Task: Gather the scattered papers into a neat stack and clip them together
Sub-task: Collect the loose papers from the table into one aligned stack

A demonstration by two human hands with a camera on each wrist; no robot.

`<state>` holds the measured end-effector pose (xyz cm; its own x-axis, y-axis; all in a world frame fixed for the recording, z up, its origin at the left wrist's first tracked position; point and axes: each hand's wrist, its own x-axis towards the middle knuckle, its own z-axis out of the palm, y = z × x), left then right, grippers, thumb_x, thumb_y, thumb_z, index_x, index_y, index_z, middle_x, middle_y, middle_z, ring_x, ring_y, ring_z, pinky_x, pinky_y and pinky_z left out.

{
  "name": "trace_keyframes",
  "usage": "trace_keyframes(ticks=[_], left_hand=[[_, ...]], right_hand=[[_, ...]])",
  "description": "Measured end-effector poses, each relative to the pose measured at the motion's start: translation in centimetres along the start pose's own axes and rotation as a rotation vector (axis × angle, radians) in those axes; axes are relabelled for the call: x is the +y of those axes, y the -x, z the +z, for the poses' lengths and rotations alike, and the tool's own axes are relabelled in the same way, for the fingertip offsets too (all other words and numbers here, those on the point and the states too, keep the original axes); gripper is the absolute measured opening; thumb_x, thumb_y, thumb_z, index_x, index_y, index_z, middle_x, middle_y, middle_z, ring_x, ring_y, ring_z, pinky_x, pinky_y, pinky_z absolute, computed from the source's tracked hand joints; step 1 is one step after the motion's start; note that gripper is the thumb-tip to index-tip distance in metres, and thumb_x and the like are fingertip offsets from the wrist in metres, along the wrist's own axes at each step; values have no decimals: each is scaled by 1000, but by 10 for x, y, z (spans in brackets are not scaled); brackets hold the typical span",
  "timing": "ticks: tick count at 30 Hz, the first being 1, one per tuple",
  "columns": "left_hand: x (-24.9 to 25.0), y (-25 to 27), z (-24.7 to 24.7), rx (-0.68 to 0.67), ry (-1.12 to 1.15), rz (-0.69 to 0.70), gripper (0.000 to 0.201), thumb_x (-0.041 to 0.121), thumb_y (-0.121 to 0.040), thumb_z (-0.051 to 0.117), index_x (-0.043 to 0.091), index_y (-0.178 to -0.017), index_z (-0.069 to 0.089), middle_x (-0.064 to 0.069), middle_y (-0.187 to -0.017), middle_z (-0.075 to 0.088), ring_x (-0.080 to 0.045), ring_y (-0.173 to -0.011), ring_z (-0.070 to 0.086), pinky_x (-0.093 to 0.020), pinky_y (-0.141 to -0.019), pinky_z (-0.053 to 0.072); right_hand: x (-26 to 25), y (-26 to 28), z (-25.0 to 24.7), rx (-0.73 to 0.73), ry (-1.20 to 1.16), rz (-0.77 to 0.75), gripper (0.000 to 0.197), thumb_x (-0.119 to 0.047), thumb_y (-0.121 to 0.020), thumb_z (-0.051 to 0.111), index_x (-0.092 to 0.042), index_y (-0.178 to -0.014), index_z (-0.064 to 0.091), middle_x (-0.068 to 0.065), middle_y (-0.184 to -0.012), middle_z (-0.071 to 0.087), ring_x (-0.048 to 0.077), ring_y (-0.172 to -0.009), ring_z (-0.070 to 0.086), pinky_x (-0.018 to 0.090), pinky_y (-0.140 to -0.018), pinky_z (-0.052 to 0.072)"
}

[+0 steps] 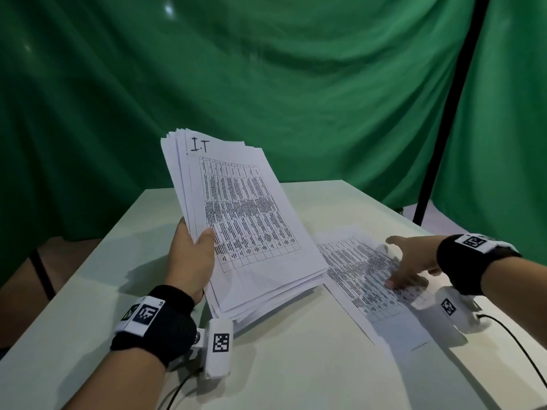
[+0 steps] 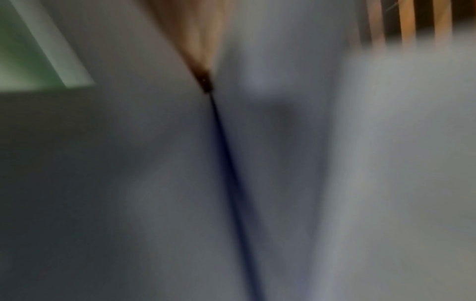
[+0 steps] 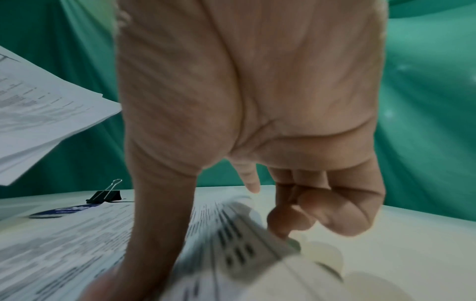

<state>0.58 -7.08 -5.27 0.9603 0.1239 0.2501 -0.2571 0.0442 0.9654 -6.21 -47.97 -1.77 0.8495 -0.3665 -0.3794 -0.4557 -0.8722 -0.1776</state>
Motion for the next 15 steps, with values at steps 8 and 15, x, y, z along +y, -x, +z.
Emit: trace_keyframes(ticks=[8,15], left_hand=[[-2,-1,-1,-6,-3,0,27,12,-109,54,31,-128,56,9,-123,71,-18,-116,67,-42,-105,52],[-2,0,-2,-12,6,1,28,11,-109,53,30,-128,55,10,-123,70,-16,-115,67,-38,-103,51]], right_hand=[[9,-16,4,37,-70,-20,67,-40,-62,98,-13,-113,64,7,-107,76,22,-84,71,38,-76,65],[-6,14,-33,126,-788,-357,40,-9,-88,82,-3,-125,66,24,-116,77,47,-103,76,58,-89,63]])
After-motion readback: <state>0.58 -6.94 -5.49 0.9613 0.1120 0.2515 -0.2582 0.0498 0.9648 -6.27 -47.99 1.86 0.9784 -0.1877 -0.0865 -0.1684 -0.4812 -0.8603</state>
